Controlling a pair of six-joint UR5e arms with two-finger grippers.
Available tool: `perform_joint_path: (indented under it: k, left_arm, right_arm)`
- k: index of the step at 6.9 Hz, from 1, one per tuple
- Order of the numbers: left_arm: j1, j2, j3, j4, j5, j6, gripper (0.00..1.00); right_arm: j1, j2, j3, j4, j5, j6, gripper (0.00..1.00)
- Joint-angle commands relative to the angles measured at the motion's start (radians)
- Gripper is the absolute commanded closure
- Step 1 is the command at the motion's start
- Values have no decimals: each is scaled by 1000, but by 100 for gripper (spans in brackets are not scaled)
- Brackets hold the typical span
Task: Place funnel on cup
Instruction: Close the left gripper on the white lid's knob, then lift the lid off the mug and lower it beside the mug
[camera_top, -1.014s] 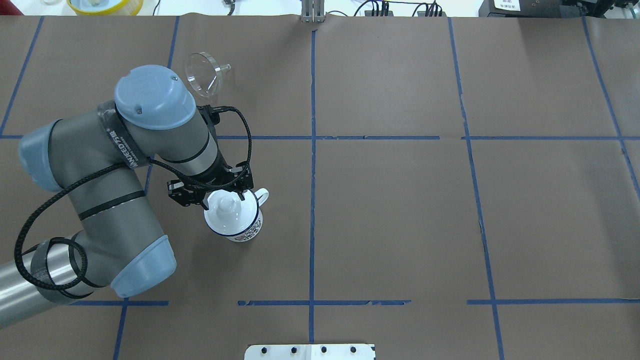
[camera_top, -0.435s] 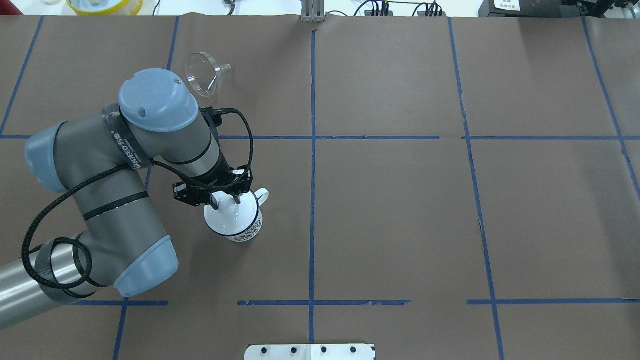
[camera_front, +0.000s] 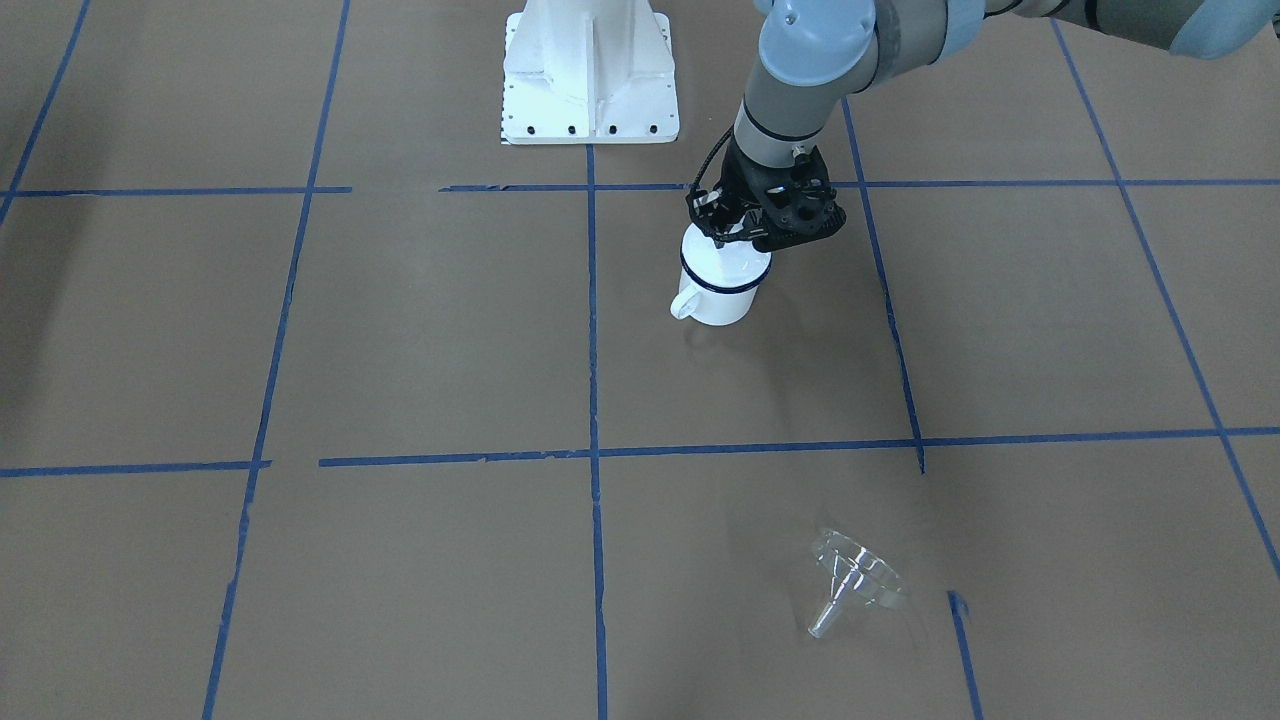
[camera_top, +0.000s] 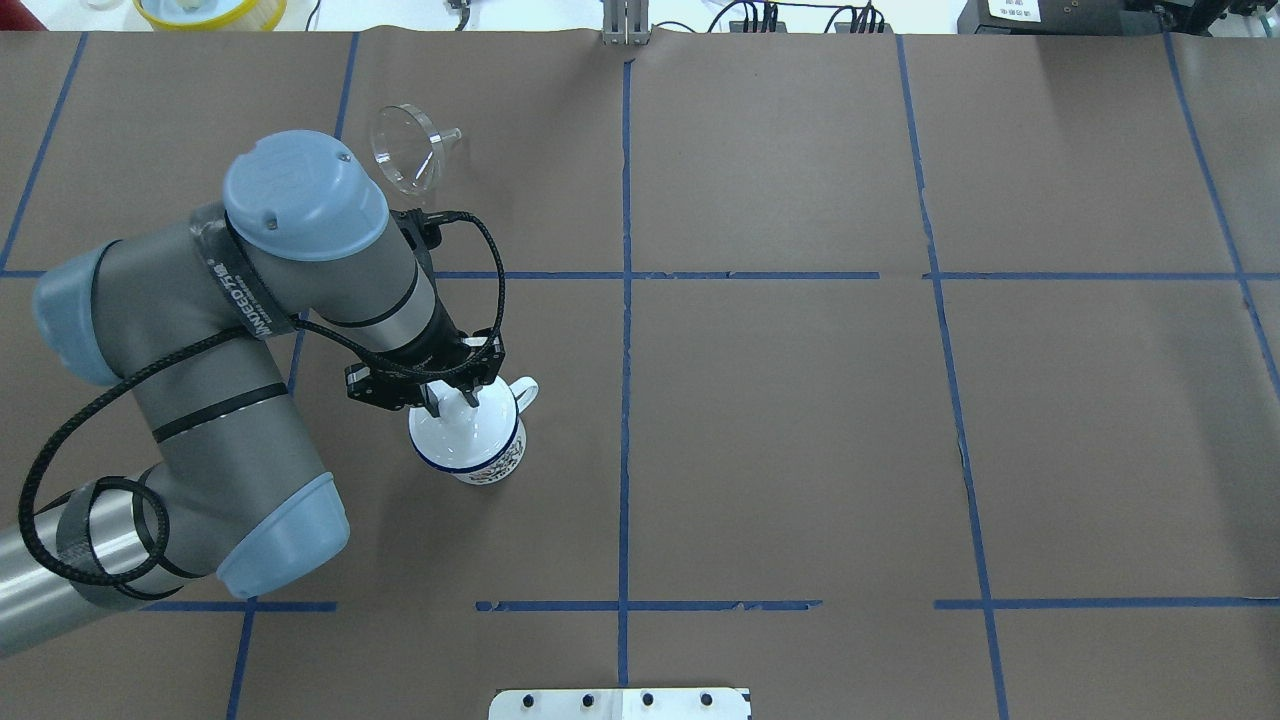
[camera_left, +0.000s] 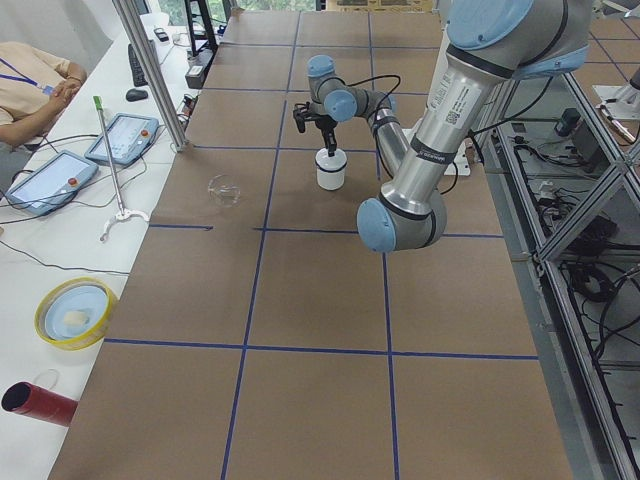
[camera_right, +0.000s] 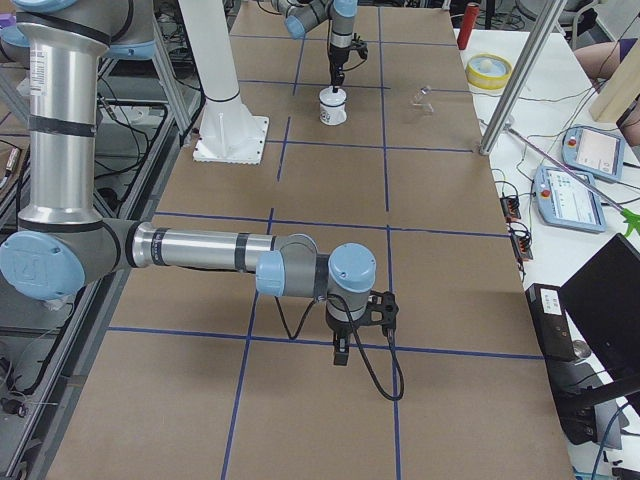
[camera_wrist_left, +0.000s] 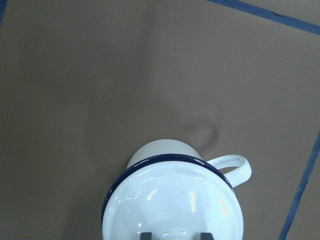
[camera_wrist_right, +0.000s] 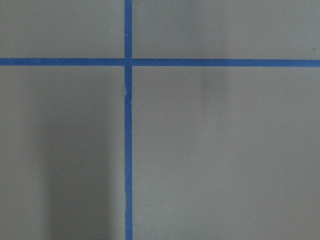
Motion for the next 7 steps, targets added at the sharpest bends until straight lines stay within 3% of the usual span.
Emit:
perform_joint_path:
  k: [1,3,5,6,7]
  left_arm:
    - [-54,0,-81,67,1,-8,100]
    - [-115,70,-208,115,1,26,100]
    - [-120,209,-234,89,1,141,100]
    - [-117,275,-218,28,1,156,100]
    - [-115,375,-189,-124,1,158,100]
  right_arm:
    - [0,0,0,0,0,0,0]
    - [0,0,-2,0,0,0,0]
    - [0,0,0,0,0,0,0]
    - [0,0,-2,0,0,0,0]
    - [0,0,0,0,0,0,0]
